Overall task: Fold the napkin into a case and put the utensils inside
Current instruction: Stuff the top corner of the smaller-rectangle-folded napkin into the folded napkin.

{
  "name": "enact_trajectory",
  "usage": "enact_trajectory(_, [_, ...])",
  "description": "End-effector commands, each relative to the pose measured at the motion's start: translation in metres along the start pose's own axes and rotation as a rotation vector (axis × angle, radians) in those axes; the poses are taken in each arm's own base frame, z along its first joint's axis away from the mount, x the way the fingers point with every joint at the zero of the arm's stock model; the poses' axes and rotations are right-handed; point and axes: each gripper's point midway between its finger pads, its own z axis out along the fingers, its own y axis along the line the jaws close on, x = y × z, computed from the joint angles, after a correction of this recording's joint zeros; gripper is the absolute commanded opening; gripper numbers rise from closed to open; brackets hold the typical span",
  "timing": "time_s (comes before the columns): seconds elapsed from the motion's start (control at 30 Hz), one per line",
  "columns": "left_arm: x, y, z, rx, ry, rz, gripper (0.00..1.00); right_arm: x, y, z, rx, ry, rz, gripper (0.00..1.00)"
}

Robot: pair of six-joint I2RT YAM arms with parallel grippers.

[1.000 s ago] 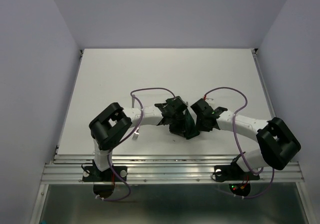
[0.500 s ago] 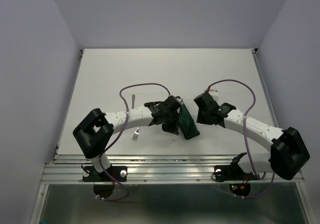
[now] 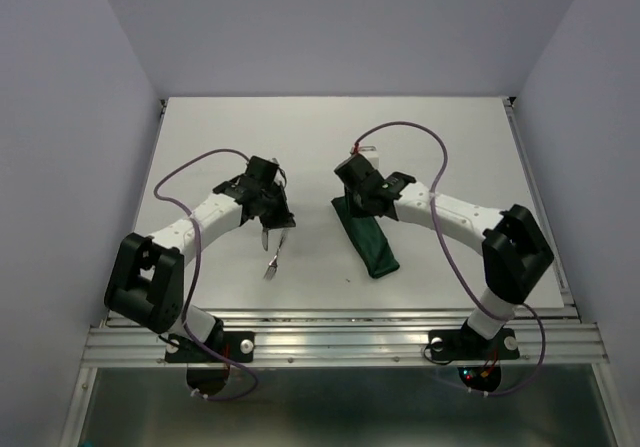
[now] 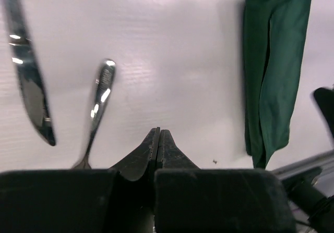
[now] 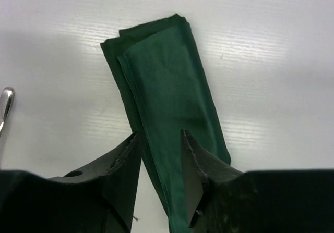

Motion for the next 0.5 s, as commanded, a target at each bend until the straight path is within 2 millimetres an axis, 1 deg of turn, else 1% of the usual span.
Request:
enact_trajectory(0.0, [-0.021, 0.006, -0.014, 0.030, -0.064, -0.063, 0.01, -0.023, 0.024, 0.015, 0.004, -0.056, -0.092, 0.46])
enact_trajectory(0.03, [-0.021, 0.007, -0.013, 0.029, -0.062, -0.081, 0.01, -0.024, 0.027, 0.020, 0.007, -0.051, -0.101, 0.47])
enact_trajectory(0.07, [-0.023, 0.007, -0.013, 0.032, -0.066, -0.087, 0.01, -0.018, 0.029, 0.031, 0.019, -0.028, -0.119, 0.48])
enact_trajectory(0.13, [-0.022, 0.006, -0.010, 0.042, -0.058, -0.094, 0.01, -0.021, 0.033, 0.038, 0.023, -0.028, -0.128, 0.48])
enact_trajectory(0.2, [-0.020, 0.007, -0.008, 0.043, -0.051, -0.099, 0.01, -0.018, 0.035, 0.044, 0.023, -0.016, -0.138, 0.48])
enact_trajectory(0.3, [-0.016, 0.009, -0.005, 0.043, -0.046, -0.103, 0.00, -0.017, 0.040, 0.047, 0.004, -0.015, -0.145, 0.51])
enact_trajectory(0.4, [-0.012, 0.012, -0.002, 0.040, -0.035, -0.104, 0.00, -0.012, 0.047, 0.050, -0.015, -0.002, -0.162, 0.52])
enact_trajectory(0.47, [-0.010, 0.014, 0.000, 0.037, -0.029, -0.106, 0.00, -0.013, 0.050, 0.050, -0.027, -0.006, -0.162, 0.52])
